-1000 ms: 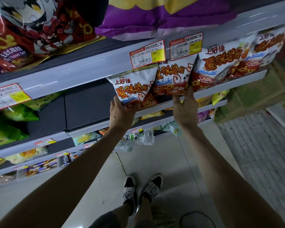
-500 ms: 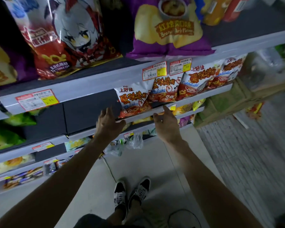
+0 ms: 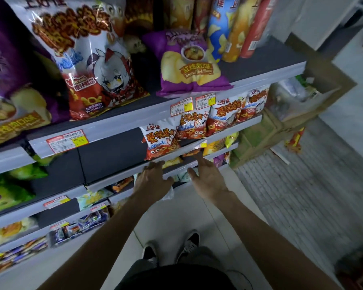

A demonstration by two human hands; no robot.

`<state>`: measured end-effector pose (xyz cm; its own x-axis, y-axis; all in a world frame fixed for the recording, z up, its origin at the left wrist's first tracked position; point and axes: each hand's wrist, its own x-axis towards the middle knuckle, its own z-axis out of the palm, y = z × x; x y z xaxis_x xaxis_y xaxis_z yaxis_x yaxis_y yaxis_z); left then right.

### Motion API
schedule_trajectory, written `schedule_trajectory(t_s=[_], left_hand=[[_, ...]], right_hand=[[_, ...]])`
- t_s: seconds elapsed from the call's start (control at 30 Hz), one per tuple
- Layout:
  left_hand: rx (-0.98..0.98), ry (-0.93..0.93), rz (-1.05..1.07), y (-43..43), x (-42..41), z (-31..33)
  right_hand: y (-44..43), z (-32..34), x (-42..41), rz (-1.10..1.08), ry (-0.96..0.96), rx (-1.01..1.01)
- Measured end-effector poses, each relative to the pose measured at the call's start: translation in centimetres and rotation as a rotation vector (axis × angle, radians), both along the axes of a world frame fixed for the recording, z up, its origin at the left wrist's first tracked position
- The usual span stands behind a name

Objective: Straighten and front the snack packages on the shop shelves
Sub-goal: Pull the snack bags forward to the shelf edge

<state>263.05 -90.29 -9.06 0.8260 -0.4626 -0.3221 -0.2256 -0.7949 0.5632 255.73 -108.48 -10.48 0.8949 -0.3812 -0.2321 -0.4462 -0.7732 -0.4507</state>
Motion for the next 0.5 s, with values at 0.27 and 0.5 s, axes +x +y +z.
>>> schedule_trajectory(t_s=[0.27, 0.5], left_hand=[[0.094, 0.035, -0.011, -6.0, -3.0, -1.7], [0.155, 0.095, 0.065, -17.7, -6.6, -3.4]], right_hand=[[-7.8, -1.7, -2.8, -0.010, 0.063, -0.002], [-19.9, -4.8, -5.9, 0.018, 0.070, 0.026]])
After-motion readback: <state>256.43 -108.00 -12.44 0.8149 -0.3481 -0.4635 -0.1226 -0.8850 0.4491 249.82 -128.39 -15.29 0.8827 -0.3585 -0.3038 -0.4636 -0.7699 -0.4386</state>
